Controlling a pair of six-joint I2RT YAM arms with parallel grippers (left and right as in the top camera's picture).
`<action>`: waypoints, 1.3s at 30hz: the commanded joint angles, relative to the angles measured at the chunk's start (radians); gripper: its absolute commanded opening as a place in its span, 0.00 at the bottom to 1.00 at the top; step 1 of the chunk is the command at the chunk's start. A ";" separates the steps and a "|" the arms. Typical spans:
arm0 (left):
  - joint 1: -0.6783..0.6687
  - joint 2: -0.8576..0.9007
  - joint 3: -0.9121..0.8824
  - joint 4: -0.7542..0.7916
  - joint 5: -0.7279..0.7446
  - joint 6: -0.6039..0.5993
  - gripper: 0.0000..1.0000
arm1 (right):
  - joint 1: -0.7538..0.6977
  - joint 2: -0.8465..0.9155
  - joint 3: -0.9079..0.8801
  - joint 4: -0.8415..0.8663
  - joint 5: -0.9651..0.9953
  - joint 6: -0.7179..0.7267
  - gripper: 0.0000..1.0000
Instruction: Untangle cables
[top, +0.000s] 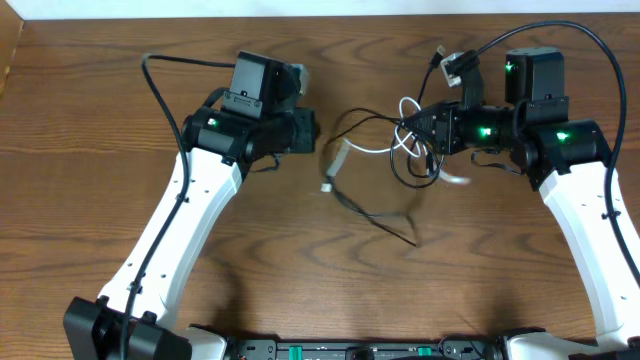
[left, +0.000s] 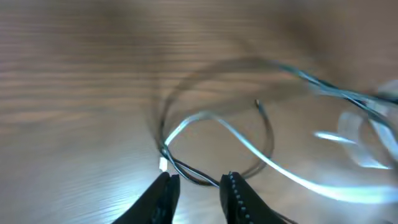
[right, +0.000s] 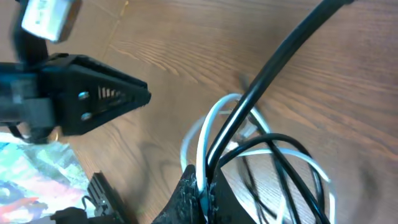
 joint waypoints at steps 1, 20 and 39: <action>0.001 -0.013 0.010 0.034 0.337 0.037 0.31 | -0.010 0.000 0.005 -0.002 0.009 -0.010 0.01; -0.122 0.151 0.009 0.291 0.515 -0.224 0.48 | -0.010 0.000 0.005 -0.019 0.014 -0.015 0.01; -0.185 0.267 0.008 0.395 0.511 -0.271 0.38 | -0.010 0.000 0.005 -0.032 0.036 -0.015 0.01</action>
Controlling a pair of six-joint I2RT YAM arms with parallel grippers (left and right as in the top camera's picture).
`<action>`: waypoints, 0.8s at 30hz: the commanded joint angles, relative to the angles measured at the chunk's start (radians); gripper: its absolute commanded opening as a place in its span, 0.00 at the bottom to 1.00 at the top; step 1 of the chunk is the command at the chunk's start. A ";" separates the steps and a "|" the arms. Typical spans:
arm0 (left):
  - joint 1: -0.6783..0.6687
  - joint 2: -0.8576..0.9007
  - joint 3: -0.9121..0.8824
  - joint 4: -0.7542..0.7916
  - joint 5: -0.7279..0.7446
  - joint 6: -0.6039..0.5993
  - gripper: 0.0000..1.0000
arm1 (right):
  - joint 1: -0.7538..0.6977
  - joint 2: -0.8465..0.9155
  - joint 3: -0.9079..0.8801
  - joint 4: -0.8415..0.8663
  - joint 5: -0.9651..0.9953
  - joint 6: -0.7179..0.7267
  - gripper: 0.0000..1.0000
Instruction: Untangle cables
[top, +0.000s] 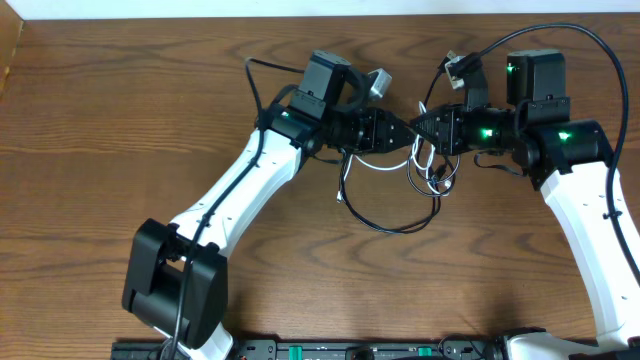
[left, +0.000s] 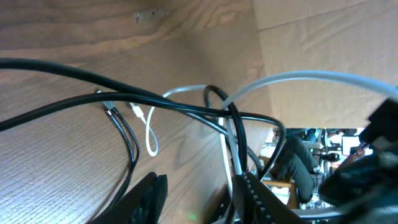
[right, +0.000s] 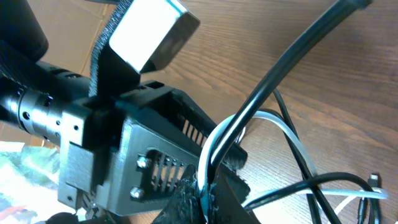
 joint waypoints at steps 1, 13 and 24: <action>-0.026 0.016 0.008 0.003 0.016 0.000 0.37 | -0.003 0.000 0.005 0.000 -0.014 -0.012 0.01; -0.059 0.024 0.008 0.008 0.016 -0.170 0.35 | -0.003 0.000 0.005 0.000 -0.014 -0.011 0.01; -0.059 0.024 0.008 0.068 0.139 -0.166 0.29 | -0.008 0.000 0.005 0.000 -0.014 -0.010 0.01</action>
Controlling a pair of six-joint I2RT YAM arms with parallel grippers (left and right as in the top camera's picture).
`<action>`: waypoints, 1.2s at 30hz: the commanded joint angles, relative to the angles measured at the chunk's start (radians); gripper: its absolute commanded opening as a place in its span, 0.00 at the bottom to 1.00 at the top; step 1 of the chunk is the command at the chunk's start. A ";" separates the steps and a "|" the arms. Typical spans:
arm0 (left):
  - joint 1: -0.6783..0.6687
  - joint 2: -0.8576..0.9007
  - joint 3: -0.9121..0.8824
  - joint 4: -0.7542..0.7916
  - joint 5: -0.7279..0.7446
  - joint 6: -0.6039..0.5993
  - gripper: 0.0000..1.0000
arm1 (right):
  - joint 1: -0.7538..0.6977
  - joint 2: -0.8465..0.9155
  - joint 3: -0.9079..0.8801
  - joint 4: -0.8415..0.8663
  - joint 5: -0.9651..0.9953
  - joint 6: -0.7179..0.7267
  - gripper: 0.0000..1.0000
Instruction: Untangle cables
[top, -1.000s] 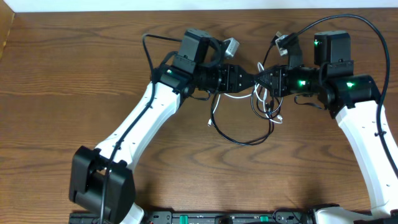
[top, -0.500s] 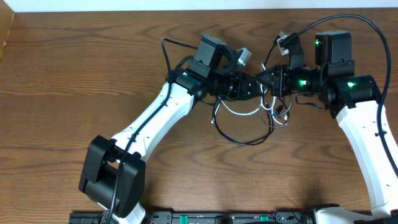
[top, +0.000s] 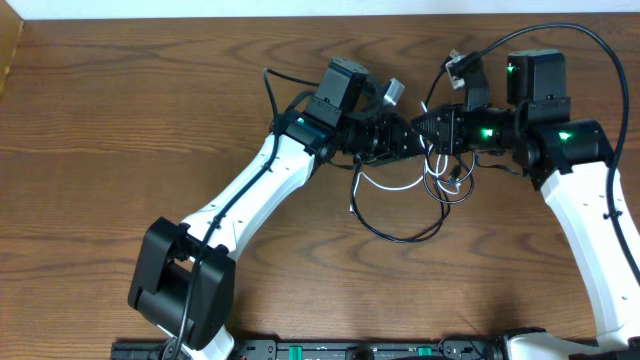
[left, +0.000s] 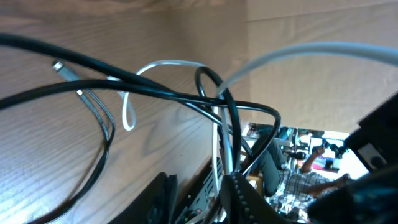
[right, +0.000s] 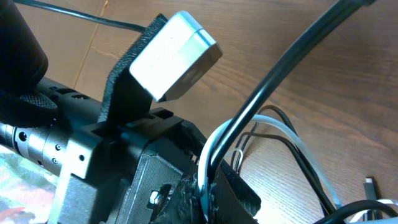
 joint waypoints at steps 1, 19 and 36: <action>-0.003 0.017 0.008 0.039 0.125 0.036 0.29 | -0.008 0.000 0.005 0.001 -0.022 -0.007 0.01; 0.039 0.017 0.006 0.075 0.248 0.100 0.41 | -0.037 0.000 0.005 0.081 -0.085 0.103 0.01; 0.040 0.017 0.006 -0.006 0.079 0.089 0.10 | -0.156 -0.003 0.005 0.162 -0.161 0.286 0.01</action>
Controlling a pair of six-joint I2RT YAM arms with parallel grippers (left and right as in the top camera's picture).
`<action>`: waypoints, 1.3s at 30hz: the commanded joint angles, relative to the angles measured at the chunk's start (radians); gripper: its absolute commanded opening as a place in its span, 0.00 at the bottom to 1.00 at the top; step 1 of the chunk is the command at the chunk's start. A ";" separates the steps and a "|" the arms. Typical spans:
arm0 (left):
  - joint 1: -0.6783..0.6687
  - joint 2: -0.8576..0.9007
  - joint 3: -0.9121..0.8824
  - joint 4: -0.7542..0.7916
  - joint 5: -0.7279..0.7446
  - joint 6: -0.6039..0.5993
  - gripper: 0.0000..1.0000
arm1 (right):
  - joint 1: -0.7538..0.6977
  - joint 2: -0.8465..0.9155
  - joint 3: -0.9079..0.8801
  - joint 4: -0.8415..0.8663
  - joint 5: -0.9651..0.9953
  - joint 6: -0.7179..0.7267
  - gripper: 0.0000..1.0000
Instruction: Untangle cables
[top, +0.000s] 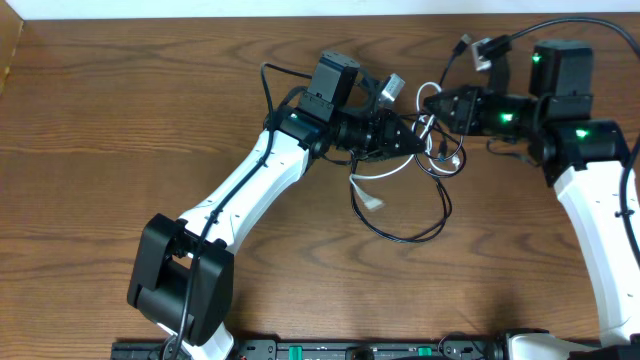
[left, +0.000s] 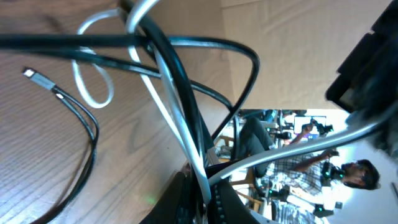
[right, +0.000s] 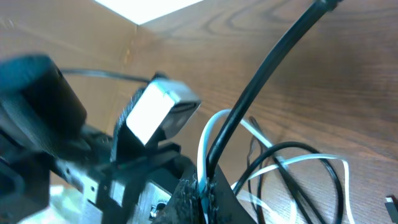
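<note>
A tangle of thin black and white cables (top: 437, 152) lies at the table's middle right. A black loop (top: 405, 232) trails toward the front, and a white end plug (top: 372, 201) rests beside it. My left gripper (top: 408, 137) reaches across into the knot. In the left wrist view, the left gripper (left: 202, 194) is shut on a white strand (left: 166, 106) and a black one. My right gripper (top: 433, 102) sits just right of it, fingertip to fingertip. In the right wrist view, the right gripper (right: 204, 188) is shut on a white strand (right: 205, 134) and a black strand (right: 261, 81).
The brown wooden table (top: 110, 170) stretches out to the left and front of the tangle. Its far edge (top: 200, 17) runs along the top. The right arm's own thick black lead (top: 590, 22) arcs above the right wrist.
My left gripper's jaws, apart around the strands before, are now shut on a white and a black strand. The right gripper has shifted a little right and farther back, still holding its strands.
At first my left gripper was open by the cable's left end, far from the right gripper, which held the knot. Then the left arm reached across with its jaws open at the knot. It has now shut on strands there, and the right gripper has drawn back slightly.
</note>
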 joint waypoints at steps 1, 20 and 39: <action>0.002 0.006 0.005 -0.036 -0.043 0.027 0.11 | -0.081 -0.003 0.006 0.035 -0.088 0.105 0.01; 0.016 0.006 0.005 -0.094 -0.043 0.072 0.08 | -0.432 -0.001 0.006 0.163 -0.297 0.250 0.01; 0.140 0.006 0.005 -0.355 -0.174 0.425 0.08 | -0.515 -0.001 0.006 -0.189 0.359 0.068 0.01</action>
